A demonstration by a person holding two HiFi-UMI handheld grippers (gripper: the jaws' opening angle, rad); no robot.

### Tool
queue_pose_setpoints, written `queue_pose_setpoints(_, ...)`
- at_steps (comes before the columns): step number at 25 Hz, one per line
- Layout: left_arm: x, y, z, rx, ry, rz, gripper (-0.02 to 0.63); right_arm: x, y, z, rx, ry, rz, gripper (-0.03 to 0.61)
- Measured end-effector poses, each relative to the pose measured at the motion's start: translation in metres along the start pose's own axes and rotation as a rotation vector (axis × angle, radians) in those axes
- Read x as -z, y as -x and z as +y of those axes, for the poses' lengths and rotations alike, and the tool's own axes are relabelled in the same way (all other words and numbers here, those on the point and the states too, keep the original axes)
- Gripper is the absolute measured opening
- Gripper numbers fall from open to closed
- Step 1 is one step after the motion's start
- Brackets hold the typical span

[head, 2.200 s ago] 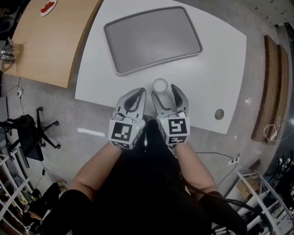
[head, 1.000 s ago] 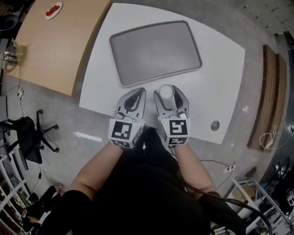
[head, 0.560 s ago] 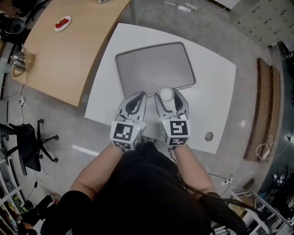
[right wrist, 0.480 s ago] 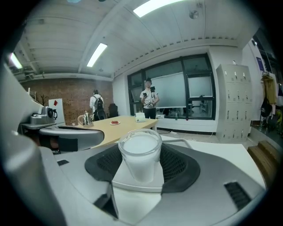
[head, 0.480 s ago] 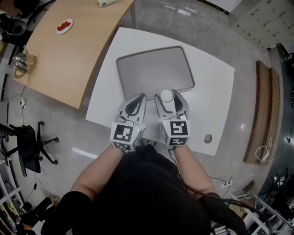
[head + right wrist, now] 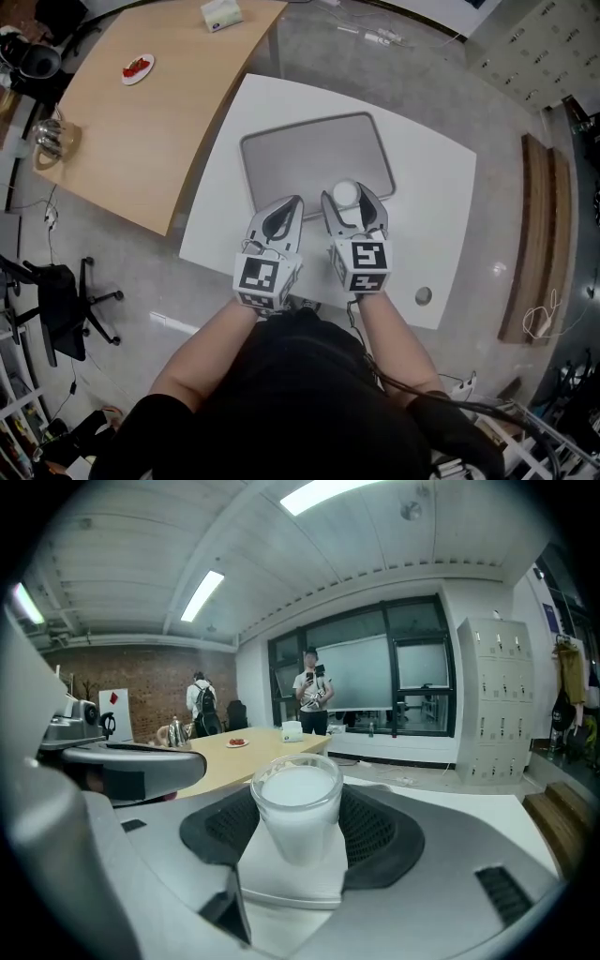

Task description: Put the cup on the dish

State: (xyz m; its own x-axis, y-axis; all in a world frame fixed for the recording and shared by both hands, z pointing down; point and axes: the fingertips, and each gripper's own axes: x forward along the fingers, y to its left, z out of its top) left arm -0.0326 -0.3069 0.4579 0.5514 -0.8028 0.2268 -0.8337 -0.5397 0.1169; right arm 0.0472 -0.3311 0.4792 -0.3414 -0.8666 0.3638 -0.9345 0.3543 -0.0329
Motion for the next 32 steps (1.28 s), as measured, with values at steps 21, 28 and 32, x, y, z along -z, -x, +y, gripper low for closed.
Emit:
queue_pose_setpoints(21,0.093,-0.089,0.035,-0.014,0.04,0.109,0.005,0.1,-0.085,-0.045,0.062,-0.048,0.118,0.256)
queue_pose_setpoints(28,0.102,-0.082,0.033,-0.017,0.042,0.126,0.005,0.104,-0.085,-0.045,0.043,-0.077,0.081,0.256)
queue_pose_setpoints(32,0.091,-0.071,0.026,-0.016,0.045,0.114,0.005,0.089,-0.081,-0.046,0.029,-0.066,0.059,0.256)
